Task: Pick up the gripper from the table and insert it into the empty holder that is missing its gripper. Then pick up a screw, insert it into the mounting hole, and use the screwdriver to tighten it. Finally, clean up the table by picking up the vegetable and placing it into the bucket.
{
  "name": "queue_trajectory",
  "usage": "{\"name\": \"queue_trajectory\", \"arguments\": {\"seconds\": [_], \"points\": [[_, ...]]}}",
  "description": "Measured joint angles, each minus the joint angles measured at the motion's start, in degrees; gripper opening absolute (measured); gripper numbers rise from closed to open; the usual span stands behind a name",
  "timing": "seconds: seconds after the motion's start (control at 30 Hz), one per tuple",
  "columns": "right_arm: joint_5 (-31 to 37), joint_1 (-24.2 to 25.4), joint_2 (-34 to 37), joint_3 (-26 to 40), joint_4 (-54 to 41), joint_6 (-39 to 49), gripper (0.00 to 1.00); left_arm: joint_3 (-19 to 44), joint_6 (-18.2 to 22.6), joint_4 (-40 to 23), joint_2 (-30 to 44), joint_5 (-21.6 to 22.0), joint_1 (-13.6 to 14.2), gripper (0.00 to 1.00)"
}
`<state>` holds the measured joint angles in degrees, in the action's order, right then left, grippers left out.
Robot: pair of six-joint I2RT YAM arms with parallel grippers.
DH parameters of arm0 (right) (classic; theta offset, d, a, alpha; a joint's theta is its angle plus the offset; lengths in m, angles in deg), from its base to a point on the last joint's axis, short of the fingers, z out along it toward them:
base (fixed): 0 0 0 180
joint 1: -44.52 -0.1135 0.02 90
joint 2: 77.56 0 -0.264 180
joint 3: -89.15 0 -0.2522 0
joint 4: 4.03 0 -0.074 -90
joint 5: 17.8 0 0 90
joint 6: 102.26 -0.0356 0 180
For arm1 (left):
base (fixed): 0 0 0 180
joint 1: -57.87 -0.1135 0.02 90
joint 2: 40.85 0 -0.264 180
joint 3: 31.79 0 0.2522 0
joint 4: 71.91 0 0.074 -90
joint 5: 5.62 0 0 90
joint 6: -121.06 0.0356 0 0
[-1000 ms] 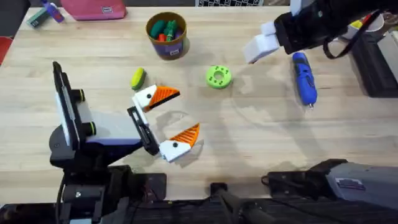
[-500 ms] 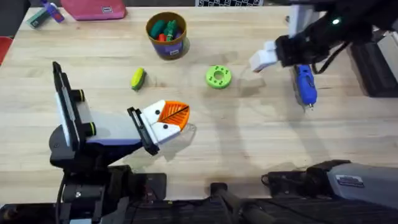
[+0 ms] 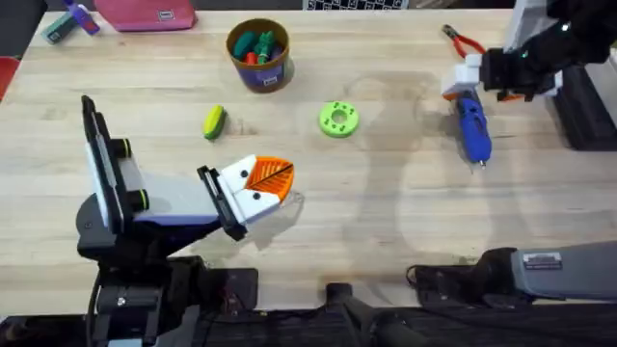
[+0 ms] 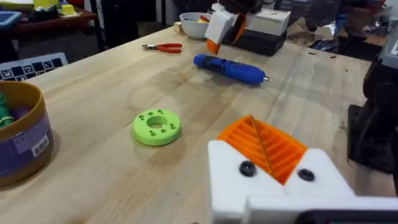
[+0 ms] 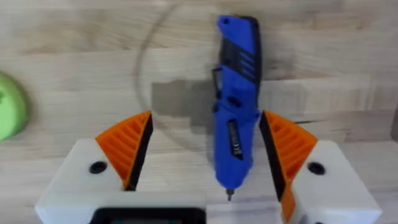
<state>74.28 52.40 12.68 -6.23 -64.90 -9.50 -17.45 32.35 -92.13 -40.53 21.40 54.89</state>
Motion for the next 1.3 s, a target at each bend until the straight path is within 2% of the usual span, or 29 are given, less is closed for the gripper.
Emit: {"name": "queue_trajectory", "arguments": {"seconds": [0.2, 0.63, 0.83, 0.93, 1.03, 1.07, 1.17, 1.2, 1.3], "points": [[2.2, 3.4, 5.0, -0.1, 0.5, 0.6, 0.993, 0.0, 0.0, 0.0, 0.0, 0.0, 0.0, 0.008], [5.9, 3.6, 15.7, 3.4, -0.1, 2.7, 0.982, 0.0, 0.0, 0.0, 0.0, 0.0, 0.0, 0.007], [6.7, 3.5, 17.1, 3.8, 0.6, 3.1, 0.837, 0.0, 0.0, 0.0, 0.0, 0.0, 0.0, 0.007], [5.6, 3.5, 17.6, 4.0, 1.1, 3.3, 0.729, 0.0, 0.0, 0.0, 0.0, 0.0, 0.0, 0.007], [4.1, 3.5, 17.9, 4.1, 1.3, 3.4, 0.535, 0.0, 0.0, 0.0, 0.0, 0.0, 0.0, 0.007], [3.9, 3.4, 18.0, 4.2, 1.3, 3.5, 0.457, 0.0, 0.0, 0.0, 0.0, 0.0, 0.0, 0.007], [4.1, 3.4, 18.5, 4.4, 2.1, 3.7, 0.065, 0.0, 0.0, 0.0, 0.0, 0.0, 0.0, 0.007], [4.1, 3.4, 18.6, 4.5, 2.2, 3.5, 0.03, 0.0, 0.0, 0.0, 0.0, 0.0, 0.0, 0.007], [4.1, 3.5, 18.6, 4.5, 2.2, 3.5, 0.027, 0.0, 0.0, 0.0, 0.0, 0.0, 0.0, 0.007]]}}
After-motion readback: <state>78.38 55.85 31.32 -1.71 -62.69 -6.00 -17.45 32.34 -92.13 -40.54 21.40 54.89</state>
